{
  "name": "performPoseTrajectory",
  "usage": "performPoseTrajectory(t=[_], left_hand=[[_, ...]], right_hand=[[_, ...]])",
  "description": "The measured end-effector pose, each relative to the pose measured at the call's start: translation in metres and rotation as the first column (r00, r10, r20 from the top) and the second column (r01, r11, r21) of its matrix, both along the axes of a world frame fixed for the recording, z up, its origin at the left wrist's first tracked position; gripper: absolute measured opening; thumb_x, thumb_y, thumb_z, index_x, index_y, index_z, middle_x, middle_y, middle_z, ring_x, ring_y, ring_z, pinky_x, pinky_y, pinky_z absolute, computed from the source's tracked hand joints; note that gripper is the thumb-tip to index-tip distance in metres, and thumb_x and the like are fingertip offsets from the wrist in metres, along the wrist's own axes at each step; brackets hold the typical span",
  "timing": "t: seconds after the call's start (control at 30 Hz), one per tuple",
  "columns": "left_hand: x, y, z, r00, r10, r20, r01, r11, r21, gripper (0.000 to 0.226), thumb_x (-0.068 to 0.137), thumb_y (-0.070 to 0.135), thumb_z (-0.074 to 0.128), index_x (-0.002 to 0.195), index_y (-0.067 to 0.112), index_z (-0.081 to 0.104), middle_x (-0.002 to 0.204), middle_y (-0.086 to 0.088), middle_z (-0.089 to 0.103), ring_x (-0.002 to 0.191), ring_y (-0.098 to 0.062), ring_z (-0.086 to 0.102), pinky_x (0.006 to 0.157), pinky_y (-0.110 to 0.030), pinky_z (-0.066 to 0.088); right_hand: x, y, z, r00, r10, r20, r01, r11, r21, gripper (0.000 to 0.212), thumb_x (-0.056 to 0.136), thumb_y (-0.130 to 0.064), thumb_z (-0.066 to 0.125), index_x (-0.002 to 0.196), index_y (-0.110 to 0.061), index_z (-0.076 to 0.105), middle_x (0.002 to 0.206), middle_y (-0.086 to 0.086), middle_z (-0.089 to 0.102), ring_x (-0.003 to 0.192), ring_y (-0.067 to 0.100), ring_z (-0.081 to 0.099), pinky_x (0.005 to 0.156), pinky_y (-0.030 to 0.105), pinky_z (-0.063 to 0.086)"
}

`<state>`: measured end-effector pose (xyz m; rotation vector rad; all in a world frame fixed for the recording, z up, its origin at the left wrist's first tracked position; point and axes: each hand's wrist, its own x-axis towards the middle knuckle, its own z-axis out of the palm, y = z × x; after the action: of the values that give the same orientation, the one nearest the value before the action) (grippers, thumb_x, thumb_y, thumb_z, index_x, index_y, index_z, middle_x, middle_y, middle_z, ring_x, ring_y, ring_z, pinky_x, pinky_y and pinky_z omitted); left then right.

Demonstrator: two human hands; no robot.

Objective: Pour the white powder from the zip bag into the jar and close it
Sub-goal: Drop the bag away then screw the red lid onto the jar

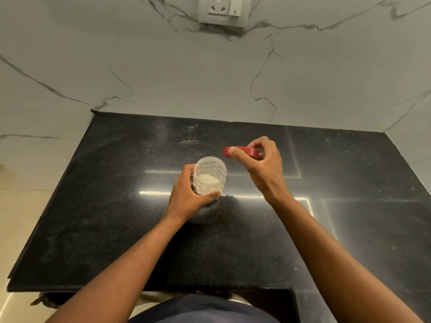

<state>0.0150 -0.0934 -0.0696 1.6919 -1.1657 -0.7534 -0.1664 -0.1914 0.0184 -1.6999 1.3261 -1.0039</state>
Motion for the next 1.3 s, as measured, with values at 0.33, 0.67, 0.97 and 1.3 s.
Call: performPoseTrajectory(t=[0.33, 0.67, 0.97, 1.3], left_hand=[[0.003, 0.000, -0.006, 1.000, -0.006, 0.010, 0.006, 1.000, -0.005, 0.083, 0.063, 0.051, 0.097, 0.120, 0.063, 0.039, 0.116, 0.031, 0.063, 0.102, 0.017, 0.063, 0.072, -0.006, 0.054], [0.005, -0.004, -0.019, 1.000, -0.004, 0.004, 0.004, 1.000, -0.027, 0.086, 0.060, 0.057, 0.096, 0.128, 0.052, 0.044, 0.122, 0.021, 0.068, 0.107, 0.004, 0.067, 0.084, -0.027, 0.062], [0.007, -0.007, -0.018, 0.999, -0.032, 0.003, 0.032, 0.999, -0.023, 0.086, 0.059, 0.062, 0.096, 0.128, 0.051, 0.045, 0.117, 0.021, 0.071, 0.100, 0.000, 0.072, 0.079, -0.027, 0.063], [0.006, -0.005, -0.015, 0.999, -0.042, 0.017, 0.043, 0.999, -0.011, 0.091, 0.059, 0.059, 0.096, 0.131, 0.054, 0.040, 0.117, 0.034, 0.058, 0.104, 0.020, 0.058, 0.078, -0.002, 0.045]], right_hand=[[0.034, 0.016, 0.001, 0.744, 0.380, -0.550, -0.468, 0.883, -0.023, 0.045, 0.073, -0.049, 0.087, 0.082, -0.016, 0.058, 0.138, 0.001, 0.062, 0.123, 0.019, 0.053, 0.088, 0.029, 0.047], [0.047, 0.003, 0.004, 0.538, 0.324, -0.778, -0.499, 0.867, 0.016, 0.084, 0.073, -0.073, 0.072, 0.146, -0.040, 0.047, 0.128, -0.005, 0.054, 0.118, 0.016, 0.051, 0.084, 0.033, 0.050], [0.072, 0.002, 0.010, 0.419, 0.299, -0.857, -0.451, 0.888, 0.089, 0.085, 0.069, -0.072, 0.076, 0.141, -0.033, 0.054, 0.126, 0.003, 0.052, 0.097, 0.019, 0.055, 0.074, 0.032, 0.048], [0.066, -0.004, 0.028, 0.216, 0.470, -0.856, -0.691, 0.693, 0.205, 0.085, 0.074, -0.025, 0.090, 0.147, -0.045, 0.051, 0.138, -0.001, 0.048, 0.117, 0.023, 0.045, 0.086, 0.032, 0.049]])
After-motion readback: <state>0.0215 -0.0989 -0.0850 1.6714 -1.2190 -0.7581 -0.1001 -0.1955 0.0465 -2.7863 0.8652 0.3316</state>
